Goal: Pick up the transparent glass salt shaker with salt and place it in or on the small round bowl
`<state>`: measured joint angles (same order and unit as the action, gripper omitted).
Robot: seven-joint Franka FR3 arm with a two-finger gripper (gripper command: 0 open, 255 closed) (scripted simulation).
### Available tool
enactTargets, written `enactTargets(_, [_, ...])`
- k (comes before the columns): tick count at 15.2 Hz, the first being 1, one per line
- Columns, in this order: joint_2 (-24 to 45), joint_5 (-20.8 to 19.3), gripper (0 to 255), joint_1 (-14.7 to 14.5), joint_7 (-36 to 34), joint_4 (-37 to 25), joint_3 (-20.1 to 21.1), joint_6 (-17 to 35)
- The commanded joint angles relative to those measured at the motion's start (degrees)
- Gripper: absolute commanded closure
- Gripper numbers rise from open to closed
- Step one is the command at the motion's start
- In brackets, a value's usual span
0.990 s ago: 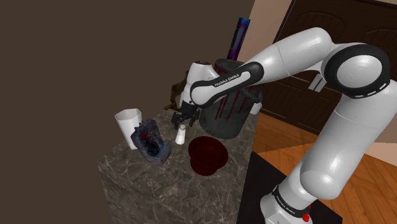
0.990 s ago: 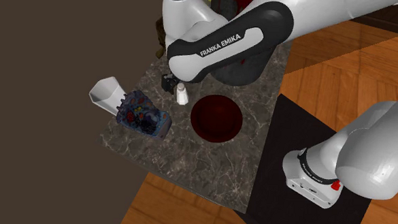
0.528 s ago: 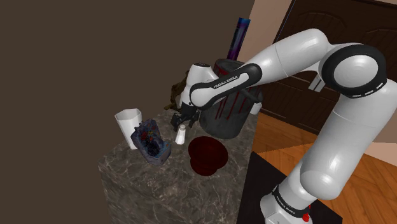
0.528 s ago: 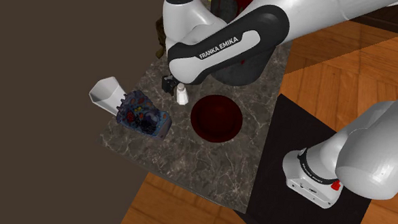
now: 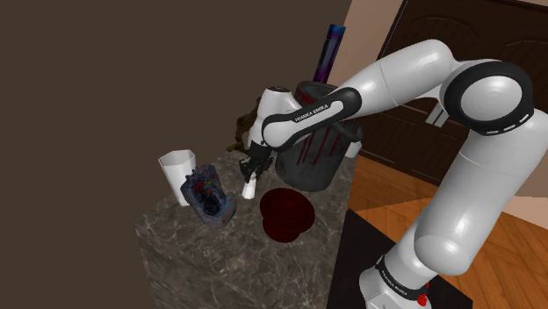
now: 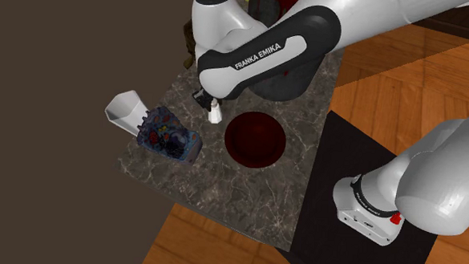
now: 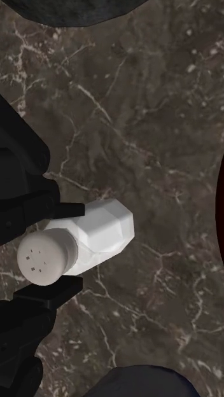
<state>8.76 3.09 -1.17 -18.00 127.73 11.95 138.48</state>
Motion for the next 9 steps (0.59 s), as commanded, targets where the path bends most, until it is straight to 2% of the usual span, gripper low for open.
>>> enactTargets(1, [0.0,0.0,255,0.0,0.0,0.0,0.0,0.0])
enactTargets(3, [0.0,0.0,255,0.0,0.0,0.0,0.0,0.0])
enactTargets(9, [-3.0,0.6,255,0.2,0.2,-1.4,0.1,-4.4])
